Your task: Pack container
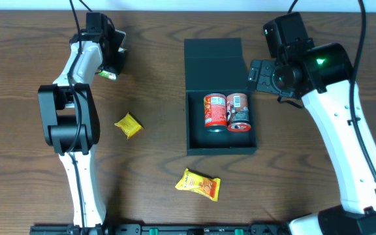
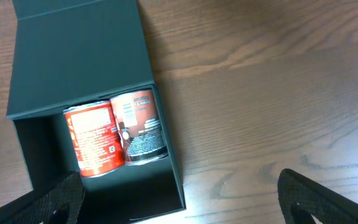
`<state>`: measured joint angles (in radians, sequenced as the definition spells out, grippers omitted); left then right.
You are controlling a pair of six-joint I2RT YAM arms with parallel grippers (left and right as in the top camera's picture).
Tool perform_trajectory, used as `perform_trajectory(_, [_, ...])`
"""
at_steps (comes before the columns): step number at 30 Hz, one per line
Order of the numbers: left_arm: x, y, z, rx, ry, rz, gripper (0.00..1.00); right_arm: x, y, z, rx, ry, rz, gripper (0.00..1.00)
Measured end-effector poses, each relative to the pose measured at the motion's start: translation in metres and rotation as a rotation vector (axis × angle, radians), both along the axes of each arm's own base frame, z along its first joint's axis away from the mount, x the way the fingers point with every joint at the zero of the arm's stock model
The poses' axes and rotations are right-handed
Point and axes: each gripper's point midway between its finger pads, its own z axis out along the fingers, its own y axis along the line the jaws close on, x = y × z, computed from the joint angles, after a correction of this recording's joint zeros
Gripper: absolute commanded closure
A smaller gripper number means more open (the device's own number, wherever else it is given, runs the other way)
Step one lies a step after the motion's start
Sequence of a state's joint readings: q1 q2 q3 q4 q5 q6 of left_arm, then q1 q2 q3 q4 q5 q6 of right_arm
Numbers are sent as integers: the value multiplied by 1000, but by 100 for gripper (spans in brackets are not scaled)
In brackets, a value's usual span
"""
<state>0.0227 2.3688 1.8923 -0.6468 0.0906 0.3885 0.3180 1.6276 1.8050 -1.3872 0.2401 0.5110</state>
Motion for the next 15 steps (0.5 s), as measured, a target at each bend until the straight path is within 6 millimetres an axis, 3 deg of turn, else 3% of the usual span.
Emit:
perform_trajectory(5, [0, 2, 0, 9, 0, 5, 59, 0, 0, 0, 0, 0, 0, 1])
perform_trajectory(8, [0, 4, 0, 20, 1, 17, 70, 0, 0, 0, 0, -1, 0, 1])
perform_trajectory(15, [0, 6, 0, 32, 1, 24, 72, 1, 0, 0, 1, -4, 0, 1])
